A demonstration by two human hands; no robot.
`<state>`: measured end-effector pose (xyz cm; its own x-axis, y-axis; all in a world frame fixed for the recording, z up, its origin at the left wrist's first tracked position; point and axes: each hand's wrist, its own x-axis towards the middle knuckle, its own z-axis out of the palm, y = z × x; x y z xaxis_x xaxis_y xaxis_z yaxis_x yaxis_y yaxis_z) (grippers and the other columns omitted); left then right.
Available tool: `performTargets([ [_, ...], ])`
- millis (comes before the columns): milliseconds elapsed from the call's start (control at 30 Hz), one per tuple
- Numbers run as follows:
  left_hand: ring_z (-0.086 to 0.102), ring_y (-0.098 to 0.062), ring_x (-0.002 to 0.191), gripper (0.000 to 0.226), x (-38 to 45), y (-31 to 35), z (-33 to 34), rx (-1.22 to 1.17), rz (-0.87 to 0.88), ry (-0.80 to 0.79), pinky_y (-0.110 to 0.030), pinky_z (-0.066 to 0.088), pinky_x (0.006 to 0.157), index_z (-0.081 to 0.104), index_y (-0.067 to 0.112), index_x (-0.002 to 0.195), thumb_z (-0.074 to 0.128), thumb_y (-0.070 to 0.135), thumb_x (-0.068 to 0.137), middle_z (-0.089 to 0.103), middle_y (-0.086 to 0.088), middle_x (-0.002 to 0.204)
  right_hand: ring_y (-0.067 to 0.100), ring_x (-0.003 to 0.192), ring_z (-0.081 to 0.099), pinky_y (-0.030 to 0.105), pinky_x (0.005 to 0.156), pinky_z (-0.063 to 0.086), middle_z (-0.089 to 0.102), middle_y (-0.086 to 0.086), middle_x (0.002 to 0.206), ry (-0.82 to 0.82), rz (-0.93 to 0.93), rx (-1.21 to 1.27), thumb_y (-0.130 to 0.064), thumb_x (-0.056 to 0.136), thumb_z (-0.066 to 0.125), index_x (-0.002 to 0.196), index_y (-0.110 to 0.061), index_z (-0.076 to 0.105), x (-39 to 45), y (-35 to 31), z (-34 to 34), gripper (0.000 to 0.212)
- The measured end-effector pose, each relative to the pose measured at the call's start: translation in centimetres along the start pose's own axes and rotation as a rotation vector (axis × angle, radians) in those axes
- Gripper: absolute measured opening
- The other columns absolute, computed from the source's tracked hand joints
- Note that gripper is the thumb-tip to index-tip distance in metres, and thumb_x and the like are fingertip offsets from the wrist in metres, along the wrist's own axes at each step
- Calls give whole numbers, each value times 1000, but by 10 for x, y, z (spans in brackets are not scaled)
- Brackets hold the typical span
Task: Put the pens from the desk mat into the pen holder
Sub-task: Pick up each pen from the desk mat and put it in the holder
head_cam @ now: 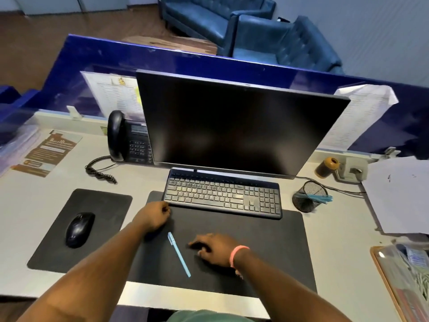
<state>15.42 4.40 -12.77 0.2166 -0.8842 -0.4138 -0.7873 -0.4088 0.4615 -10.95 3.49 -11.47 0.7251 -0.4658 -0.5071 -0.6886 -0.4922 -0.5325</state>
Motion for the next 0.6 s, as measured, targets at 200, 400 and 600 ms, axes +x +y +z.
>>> performTargets([
  [200, 64, -21, 102, 15, -5, -12, -1, -230, -33, -66, -28, 41, 88, 71, 18, 92, 57, 20, 97, 73, -4, 106, 37, 108, 62, 48, 83, 54, 52, 8, 130, -69, -157, -372, -48, 96, 49, 129, -31, 53, 20, -26, 32, 38],
  [400, 63, -23, 109, 17, -15, -15, 4, -238, -33, -57, -27, 41, 91, 66, 24, 93, 51, 20, 100, 72, -5, 114, 39, 101, 62, 45, 82, 52, 61, 13, 115, 42, -27, -288, -33, 93, 48, 111, -21, 59, 28, -18, 37, 24],
  [600, 62, -32, 112, 24, 0, 41, 16, -101, 0, -39, -34, 46, 95, 68, 11, 110, 51, 24, 98, 70, -12, 120, 37, 104, 65, 41, 84, 53, 68, 10, 117, 153, 241, -63, -24, 83, 55, 121, -23, 52, 4, 10, 18, 39],
])
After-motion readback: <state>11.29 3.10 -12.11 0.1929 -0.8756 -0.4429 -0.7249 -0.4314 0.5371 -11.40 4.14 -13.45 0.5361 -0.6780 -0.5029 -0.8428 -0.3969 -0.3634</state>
